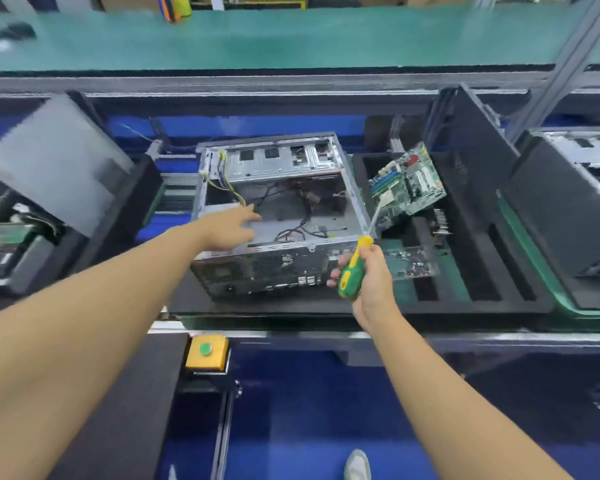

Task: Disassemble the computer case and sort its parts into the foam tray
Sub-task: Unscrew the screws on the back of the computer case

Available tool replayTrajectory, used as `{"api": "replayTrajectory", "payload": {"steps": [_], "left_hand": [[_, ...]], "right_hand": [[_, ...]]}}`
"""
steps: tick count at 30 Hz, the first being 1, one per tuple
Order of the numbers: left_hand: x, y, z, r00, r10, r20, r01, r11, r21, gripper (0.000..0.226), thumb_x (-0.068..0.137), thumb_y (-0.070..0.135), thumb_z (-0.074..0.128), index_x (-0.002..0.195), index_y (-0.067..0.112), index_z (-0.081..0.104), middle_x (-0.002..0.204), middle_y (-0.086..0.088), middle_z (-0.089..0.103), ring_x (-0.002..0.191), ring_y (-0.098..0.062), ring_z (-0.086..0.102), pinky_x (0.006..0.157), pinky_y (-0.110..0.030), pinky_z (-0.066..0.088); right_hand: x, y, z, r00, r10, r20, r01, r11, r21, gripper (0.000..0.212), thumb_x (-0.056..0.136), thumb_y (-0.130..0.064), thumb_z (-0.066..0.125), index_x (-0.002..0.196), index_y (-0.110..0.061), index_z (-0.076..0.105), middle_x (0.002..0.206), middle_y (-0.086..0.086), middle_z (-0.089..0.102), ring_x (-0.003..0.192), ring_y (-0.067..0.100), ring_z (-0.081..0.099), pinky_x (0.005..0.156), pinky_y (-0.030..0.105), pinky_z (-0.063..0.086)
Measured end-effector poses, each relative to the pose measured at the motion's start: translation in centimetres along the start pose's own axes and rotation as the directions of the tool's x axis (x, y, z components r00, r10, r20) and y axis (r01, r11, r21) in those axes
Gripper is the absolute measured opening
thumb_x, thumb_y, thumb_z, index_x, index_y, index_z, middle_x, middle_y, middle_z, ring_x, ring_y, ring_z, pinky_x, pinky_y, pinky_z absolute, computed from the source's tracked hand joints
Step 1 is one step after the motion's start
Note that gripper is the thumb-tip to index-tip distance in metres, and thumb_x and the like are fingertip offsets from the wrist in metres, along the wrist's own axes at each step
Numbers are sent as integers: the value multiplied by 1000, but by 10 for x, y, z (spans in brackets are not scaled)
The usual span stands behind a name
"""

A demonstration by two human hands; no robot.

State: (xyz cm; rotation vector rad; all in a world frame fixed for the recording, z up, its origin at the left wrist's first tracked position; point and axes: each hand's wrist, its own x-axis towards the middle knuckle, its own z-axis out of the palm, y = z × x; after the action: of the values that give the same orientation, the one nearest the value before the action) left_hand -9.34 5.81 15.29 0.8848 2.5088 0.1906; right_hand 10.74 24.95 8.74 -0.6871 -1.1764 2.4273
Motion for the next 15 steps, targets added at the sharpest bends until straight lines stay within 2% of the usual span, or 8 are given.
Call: {"api": "replayTrajectory", "payload": {"steps": [4,6,8,10,12,15], "left_hand": [[-21,-45,19,995,97,-26,-96,995,39,72,91,28,64,155,23,31,167,0,8,152,-18,14,122,-39,18],[-27,-58,31,986,151,-77,-136,975,177,86,86,32,68,158,28,20,167,4,2,153,-19,8,121,-44,17],[-30,-72,40,978,154,-142,-105,947,303,100,84,40,72,159,33,6,167,7,-5,154,-19,1,121,-47,14],[-33,-85,45,976,153,-153,-92,934,346,106,84,39,74,158,37,-1,166,7,-11,153,-21,-3,119,-49,20],[-33,-94,50,972,182,-148,-131,945,298,106,86,29,75,158,36,-2,166,6,-10,153,-22,-7,119,-48,27],[-31,-99,50,960,229,-159,-196,960,200,104,87,23,76,159,31,2,166,4,-8,153,-24,-8,124,-43,9]], "right_hand": [[-25,43,31,1000,-22,-18,21,1000,-9,5,107,-18,43,102,-16,44,72,6,60,59,24,57,59,38,55],[-37,60,40,1000,4,-25,-6,999,-54,5,107,-22,44,105,-17,44,77,7,64,66,25,62,65,40,56],[-49,75,47,998,59,-20,-61,991,-118,7,107,-26,44,108,-20,44,80,5,68,73,25,66,70,42,58],[-61,87,55,992,123,-25,-126,967,-222,10,107,-29,45,110,-20,44,78,4,69,74,26,67,72,44,59],[-73,100,63,978,207,-16,-200,924,-324,13,105,-31,48,107,-18,45,71,4,65,65,26,65,64,43,59],[-90,118,77,956,294,12,-248,828,-502,17,101,-36,50,102,-19,49,63,3,59,52,22,57,48,32,51]]}}
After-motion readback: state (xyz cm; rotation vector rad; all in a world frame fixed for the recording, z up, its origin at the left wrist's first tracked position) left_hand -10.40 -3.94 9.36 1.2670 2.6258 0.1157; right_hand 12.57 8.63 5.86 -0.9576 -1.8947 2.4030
